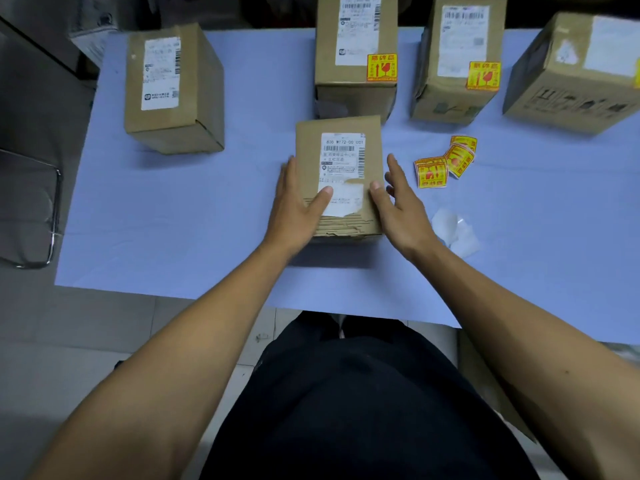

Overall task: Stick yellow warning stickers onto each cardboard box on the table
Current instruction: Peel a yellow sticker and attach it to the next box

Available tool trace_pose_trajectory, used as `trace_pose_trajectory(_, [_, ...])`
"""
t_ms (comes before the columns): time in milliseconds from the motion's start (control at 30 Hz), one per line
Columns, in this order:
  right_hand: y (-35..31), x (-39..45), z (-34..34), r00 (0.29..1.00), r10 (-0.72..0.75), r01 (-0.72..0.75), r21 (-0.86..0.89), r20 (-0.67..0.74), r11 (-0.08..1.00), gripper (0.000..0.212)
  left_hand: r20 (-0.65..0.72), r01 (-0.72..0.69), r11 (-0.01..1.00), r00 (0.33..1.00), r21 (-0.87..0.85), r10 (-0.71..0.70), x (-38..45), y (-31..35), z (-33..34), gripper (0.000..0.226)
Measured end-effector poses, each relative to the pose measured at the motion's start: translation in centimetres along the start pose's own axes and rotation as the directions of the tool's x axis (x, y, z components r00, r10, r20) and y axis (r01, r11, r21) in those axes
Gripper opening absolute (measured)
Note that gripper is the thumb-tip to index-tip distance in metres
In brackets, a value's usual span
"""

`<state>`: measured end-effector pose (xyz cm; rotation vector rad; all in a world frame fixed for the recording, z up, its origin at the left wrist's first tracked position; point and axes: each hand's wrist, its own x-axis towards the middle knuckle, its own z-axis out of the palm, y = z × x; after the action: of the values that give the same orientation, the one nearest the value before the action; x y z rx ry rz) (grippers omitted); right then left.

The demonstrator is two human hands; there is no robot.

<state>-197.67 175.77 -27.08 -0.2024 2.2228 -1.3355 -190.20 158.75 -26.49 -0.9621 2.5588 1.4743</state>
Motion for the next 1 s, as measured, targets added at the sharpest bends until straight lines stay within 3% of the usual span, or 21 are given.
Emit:
trace_pose_trajectory(67, [0.7,0.4,-1.4,0.989,0.08,-0.078,0.025,-0.124,0.997,0.051,-0.043,-0.151,0.971,0.986,0.183,0.162,0.5,1.3,0.0,0.073])
trace_pose_trajectory(133, [1.6,1.0,-2.7,0.959,0.152,-0.164,-0.029,-0.24,0.986,0.043,0.063,-0.329,0.875,0.942,0.356,0.329,1.1,2.7,0.4,0.066])
trace_pose_trajectory(200, [2.6,1.7,-3.7,0.944,0.173,-0.212,-0.113,-0.283,0.971,0.04,0.179,-0.394,0.775,0.919,0.494,0.352,1.6,3.4,1.1,0.06])
trace_pose_trajectory(300, [3.7,3.2,-4.4,0.932,0.155,-0.227,-0.193,-0.329,0.955,0.039,0.194,-0.367,0.677,0.927,0.638,0.32,1.8,2.8,1.9,0.056])
trace_pose_trajectory(433, [4.9,5.7,-4.5,0.905,0.137,-0.253,-0.251,-0.402,0.934,0.041,0.171,-0.371,0.672,0.923,0.641,0.346,2.0,2.2,1.9,0.054])
trace_pose_trajectory(800, [5.7,7.9,-4.2,0.815,0.294,-0.404,-0.127,-0.5,0.906,0.054,0.147,-0.362,0.69,0.925,0.627,0.351,2.0,1.8,2.2,0.055])
trace_pose_trajectory(1000, [5.8,8.2,-4.6,0.794,0.376,-0.396,0.063,-0.479,0.916,0.035,0.138,-0.359,0.669,0.923,0.651,0.36,1.8,1.9,2.5,0.056])
